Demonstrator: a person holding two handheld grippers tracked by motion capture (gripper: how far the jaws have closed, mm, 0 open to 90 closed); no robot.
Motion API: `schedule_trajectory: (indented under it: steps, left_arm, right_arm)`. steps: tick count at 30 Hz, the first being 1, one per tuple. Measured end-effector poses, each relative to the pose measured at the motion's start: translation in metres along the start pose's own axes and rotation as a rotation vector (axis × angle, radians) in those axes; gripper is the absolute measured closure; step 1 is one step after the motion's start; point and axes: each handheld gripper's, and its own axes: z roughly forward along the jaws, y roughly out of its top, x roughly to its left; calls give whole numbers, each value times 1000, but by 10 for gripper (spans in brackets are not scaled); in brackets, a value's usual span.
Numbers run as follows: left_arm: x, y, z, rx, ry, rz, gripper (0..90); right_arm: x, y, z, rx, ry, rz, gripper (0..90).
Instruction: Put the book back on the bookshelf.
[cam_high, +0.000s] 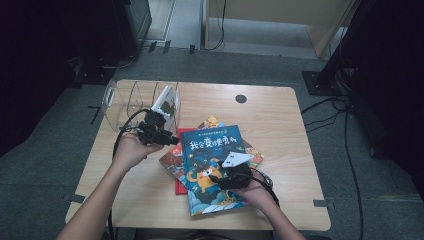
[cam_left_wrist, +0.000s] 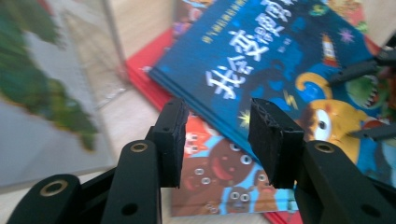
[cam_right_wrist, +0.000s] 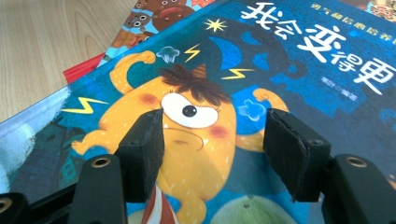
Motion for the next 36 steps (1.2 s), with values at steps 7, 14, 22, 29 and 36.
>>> schedule_trajectory:
  steps: [7, 14, 22, 29, 36]
  left_arm:
    - [-10, -14, 16, -21, -30, 29, 566]
    - [-11, -22, 33, -29, -72, 34, 561]
    - [-15, -25, 43, -19, -70, 76, 550]
    - [-14, -38, 56, 1, -86, 42, 635]
    - [-10, -43, 60, 3, -82, 29, 716]
  right_arm:
    - [-6, -9, -11, -6, -3, 41, 395]
    - [-9, -22, -26, -6, -42, 65, 318]
    - [-13, -38, -44, -18, -92, 97, 303]
    - [-23, -50, -60, -40, -134, 157, 405]
    - [-35, -57, -69, -39, -200, 213, 513]
